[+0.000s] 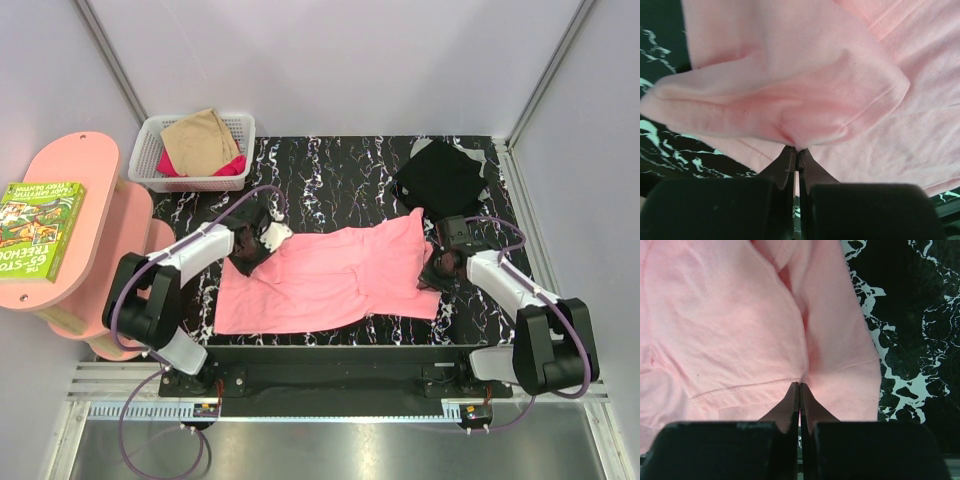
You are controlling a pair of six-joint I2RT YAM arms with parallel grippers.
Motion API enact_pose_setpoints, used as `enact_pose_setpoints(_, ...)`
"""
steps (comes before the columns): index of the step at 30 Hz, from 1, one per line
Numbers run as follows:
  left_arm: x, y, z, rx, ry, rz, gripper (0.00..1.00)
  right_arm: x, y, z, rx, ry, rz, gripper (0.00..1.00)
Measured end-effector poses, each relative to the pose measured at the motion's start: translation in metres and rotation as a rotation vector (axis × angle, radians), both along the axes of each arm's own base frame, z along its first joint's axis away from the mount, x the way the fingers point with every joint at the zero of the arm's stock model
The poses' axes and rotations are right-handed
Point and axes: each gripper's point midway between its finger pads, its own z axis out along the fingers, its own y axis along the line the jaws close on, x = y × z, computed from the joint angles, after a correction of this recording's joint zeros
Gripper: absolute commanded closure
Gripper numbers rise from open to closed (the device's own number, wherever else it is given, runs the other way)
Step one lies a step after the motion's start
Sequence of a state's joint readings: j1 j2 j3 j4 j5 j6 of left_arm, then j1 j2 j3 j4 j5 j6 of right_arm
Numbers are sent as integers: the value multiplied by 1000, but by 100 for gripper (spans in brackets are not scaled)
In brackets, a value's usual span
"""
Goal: Fold and stack the t-shirts
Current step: Flatten the tshirt out
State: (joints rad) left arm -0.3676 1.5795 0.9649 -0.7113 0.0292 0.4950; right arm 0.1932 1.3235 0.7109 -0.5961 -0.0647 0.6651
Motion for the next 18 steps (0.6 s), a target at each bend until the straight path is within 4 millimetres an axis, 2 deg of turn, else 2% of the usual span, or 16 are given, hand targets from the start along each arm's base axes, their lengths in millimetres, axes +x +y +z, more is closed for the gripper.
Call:
enact_pose_setpoints(5, 12, -2, 20, -13, -69, -1, 100, 6, 2, 19, 12, -52, 10, 100)
enact_pose_setpoints(10, 21, 1, 34, 1, -125, -4, 100, 13, 3, 48, 26, -131, 19, 100)
enact_pose_setpoints(15, 31, 9, 52, 28, -184, 1, 100, 13, 3, 83, 37, -213, 28, 100)
enact_pose_setpoints(18, 43, 17, 72, 36, -241, 19, 100, 18, 3, 118, 41, -278, 41, 100)
